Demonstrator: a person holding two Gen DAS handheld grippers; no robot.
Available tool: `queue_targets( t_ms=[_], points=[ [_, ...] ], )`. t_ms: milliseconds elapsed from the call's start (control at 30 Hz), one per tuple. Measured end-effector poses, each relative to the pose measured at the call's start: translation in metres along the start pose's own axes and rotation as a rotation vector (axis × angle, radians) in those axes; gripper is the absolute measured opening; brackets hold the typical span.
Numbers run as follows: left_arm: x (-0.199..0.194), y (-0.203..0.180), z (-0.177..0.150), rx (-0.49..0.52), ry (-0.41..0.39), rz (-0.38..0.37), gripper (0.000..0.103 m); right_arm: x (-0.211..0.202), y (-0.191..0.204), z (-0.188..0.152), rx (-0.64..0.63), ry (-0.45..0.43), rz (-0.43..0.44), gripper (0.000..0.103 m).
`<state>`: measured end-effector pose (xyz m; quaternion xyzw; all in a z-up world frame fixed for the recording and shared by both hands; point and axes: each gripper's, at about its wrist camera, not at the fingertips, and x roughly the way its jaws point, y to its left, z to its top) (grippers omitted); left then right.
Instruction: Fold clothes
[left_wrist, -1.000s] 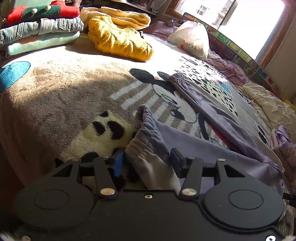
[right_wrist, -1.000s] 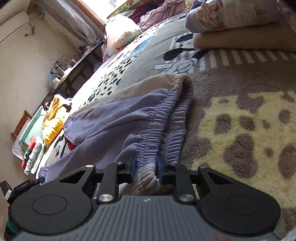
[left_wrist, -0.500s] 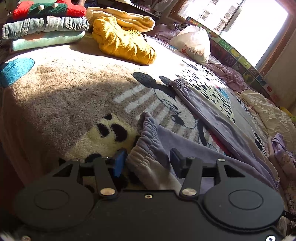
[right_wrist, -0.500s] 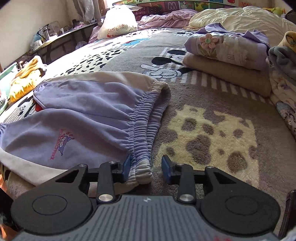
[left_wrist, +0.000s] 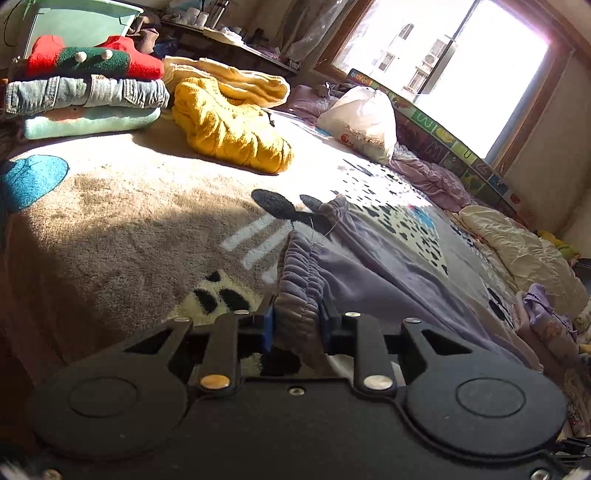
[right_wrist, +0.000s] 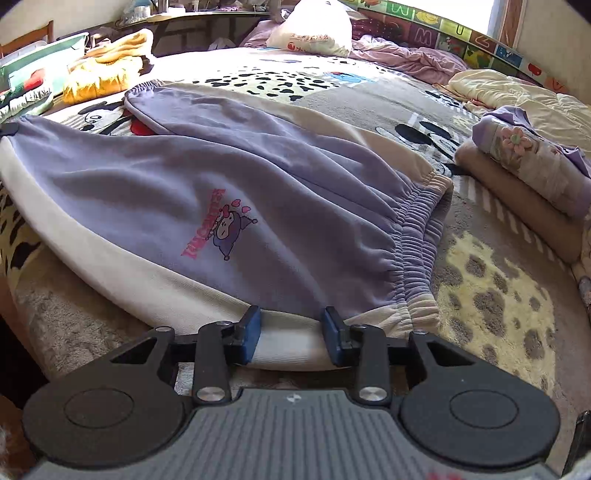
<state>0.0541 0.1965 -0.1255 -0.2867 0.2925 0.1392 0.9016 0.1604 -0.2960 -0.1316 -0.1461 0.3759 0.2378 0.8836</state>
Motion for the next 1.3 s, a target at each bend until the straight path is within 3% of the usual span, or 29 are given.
queue_targets(
  t_ms=[33,100,200,267,367,433,500,600,700,767,800,900,1033,1100,1133,1200,1233,1300],
  points=[
    [0.008,0.005,-0.004,-0.014,0.057,0.014,0.029,-0.003,-0.001,-0.001,-0.008,0.018,0.005,0.036],
    [0.004,0.006,-0.002,-0.027,0.044,-0.010,0.029,-0.008,-0.005,-0.005,-0.023,0.037,0.007,0.036],
    [0.001,0.015,0.003,-0.106,0.063,-0.063,0.047,-0.014,-0.007,-0.006,-0.024,0.052,-0.004,0.036],
    [0.001,0.015,0.003,-0.117,0.062,-0.058,0.047,-0.017,-0.008,-0.006,-0.011,0.059,-0.007,0.036],
    [0.000,0.010,0.003,-0.098,0.052,-0.034,0.025,-0.020,0.000,-0.007,0.020,0.055,-0.004,0.036],
    [-0.005,0.004,0.003,-0.071,0.015,-0.020,0.022,-0.030,0.007,-0.003,0.046,-0.011,0.009,0.036],
    [-0.015,-0.001,0.005,-0.045,-0.043,-0.014,0.022,-0.035,0.020,0.009,0.050,-0.079,0.044,0.036],
    [-0.018,-0.009,0.005,0.021,-0.078,0.052,0.025,-0.029,0.047,0.028,0.018,-0.145,0.094,0.036],
    [-0.022,-0.017,0.004,0.087,-0.114,0.119,0.040,0.002,0.077,0.034,-0.036,-0.026,0.168,0.036],
    [-0.024,-0.022,0.004,0.131,-0.137,0.163,0.044,0.010,0.095,0.022,-0.124,0.008,0.153,0.039],
    [-0.024,-0.026,0.004,0.151,-0.147,0.160,0.043,0.006,0.098,0.019,-0.140,0.008,0.150,0.039],
    [-0.022,-0.047,-0.002,0.202,-0.157,0.021,0.043,-0.009,0.099,0.011,-0.145,0.001,0.158,0.039],
    [0.004,-0.091,-0.026,0.331,-0.096,-0.175,0.038,-0.020,0.104,0.011,-0.136,-0.039,0.172,0.038],
    [0.025,-0.106,-0.036,0.347,-0.021,-0.248,0.038,-0.023,0.112,0.017,-0.121,-0.089,0.192,0.038],
    [0.036,-0.112,-0.040,0.355,0.021,-0.262,0.039,-0.020,0.117,0.023,-0.119,-0.117,0.202,0.038],
    [0.050,-0.117,-0.046,0.410,0.057,-0.195,0.034,-0.009,0.128,0.031,-0.115,-0.139,0.224,0.038],
    [0.049,-0.118,-0.045,0.440,0.054,-0.155,0.027,-0.004,0.133,0.035,-0.112,-0.149,0.234,0.038],
    [0.040,-0.109,-0.037,0.442,0.022,-0.104,0.027,0.009,0.143,0.035,-0.129,-0.098,0.235,0.038]
  ],
)
